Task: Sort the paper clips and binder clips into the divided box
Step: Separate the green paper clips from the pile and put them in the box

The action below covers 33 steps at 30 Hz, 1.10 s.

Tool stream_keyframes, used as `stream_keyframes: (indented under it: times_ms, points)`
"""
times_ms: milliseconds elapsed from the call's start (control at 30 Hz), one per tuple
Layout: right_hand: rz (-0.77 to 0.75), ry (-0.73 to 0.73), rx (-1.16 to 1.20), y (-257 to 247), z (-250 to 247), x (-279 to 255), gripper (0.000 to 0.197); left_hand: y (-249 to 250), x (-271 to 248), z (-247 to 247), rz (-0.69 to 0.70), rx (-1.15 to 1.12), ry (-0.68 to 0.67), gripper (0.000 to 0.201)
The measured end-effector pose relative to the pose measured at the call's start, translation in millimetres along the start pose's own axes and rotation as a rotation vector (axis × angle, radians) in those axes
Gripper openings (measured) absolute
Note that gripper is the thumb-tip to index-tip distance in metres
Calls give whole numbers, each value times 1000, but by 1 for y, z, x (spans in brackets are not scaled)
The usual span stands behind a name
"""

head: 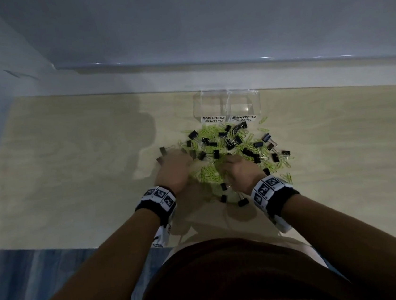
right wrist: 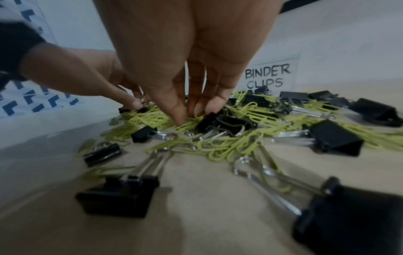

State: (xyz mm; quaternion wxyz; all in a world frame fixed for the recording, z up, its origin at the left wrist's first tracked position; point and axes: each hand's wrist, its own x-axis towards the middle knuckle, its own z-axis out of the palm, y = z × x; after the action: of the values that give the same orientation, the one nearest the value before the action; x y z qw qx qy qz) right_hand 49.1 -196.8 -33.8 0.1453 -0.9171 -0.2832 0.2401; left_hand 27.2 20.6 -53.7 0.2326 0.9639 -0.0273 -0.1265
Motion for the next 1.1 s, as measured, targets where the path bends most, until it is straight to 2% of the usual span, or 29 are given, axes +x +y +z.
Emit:
stream_keyframes:
  times_ms: [67,167,300,367,467,600,767,833,933,1000,1100]
  points:
    - [30,41,32,3,-1,-2,28,-2,-7,-3,29,9,28,24]
    - [24,108,39,-4,-3,-3,25,8,-18,-1,56,18,-47,31]
    - [133,-49,-24,-26,-3,9,56,30,-18,10,-58,32,-138,58]
    - [150,-76,-37,-32,-1,16,56,37,-12,13,-75,61,-153,61]
    - [154,-19,30,-31,-3,19,34,41,-4,9,-78,73,-162,51]
    - [157,17,65,-13,-10,14,24,43,5,1,-22,79,-186,25]
    - [141,120,270,13,-12,5,10,46,10,-4,78,142,-249,21]
    - [213,165,413,17,-18,2,10,46,11,-10,79,74,-253,18]
    - [337,122,668,20,-41,3,7,44,16,-23,14,-173,-199,10]
    - [335,154,710,22,-61,13,6,48,26,-39,-58,-345,-159,10]
    - [287,305,667,24,-95,40,6,59,54,-64,-95,-444,-58,9]
